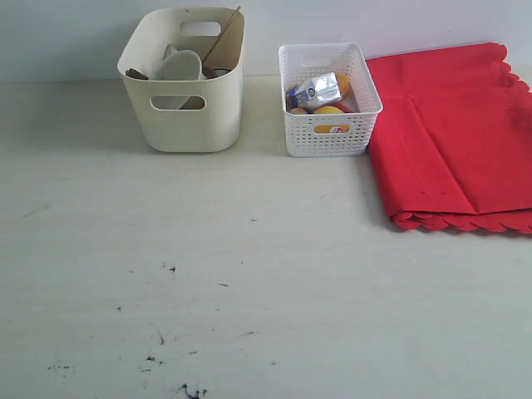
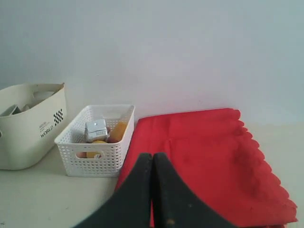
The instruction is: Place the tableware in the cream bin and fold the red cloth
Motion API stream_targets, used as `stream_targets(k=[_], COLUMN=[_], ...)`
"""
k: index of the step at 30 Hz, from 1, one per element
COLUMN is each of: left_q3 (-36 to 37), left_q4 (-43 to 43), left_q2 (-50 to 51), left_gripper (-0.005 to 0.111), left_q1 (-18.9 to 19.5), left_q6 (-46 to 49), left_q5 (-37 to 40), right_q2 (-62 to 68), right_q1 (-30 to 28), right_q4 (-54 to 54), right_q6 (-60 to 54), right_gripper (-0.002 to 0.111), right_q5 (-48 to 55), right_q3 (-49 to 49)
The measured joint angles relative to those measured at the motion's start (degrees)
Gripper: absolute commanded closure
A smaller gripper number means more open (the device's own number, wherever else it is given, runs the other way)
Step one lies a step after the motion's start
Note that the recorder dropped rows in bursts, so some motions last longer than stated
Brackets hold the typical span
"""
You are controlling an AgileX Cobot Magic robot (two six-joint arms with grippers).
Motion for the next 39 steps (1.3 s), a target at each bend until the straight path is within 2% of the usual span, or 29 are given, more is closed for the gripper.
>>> stream_targets(k=[13, 21, 39], left_q3=[0.0, 0.0, 0.0], left_q4=[0.0, 0.0, 0.0], left_q2=[0.0, 0.0, 0.0], left_gripper=[0.107, 0.107, 0.107], left_q1=[0.0, 0.0, 0.0], left_q6=[0.0, 0.0, 0.0], left_q5=[0.0, 0.0, 0.0], right_q2=[-0.8, -0.8, -0.8], right_q1=[0.0, 0.0, 0.0], right_q4=[-5.6, -10.4, -11.2], right_q6=[0.6, 6.6, 7.1], right_gripper=[0.108, 0.108, 0.108], right_q5=[-1.9, -1.7, -0.9], right_q3=[8.5, 8.6, 8.6])
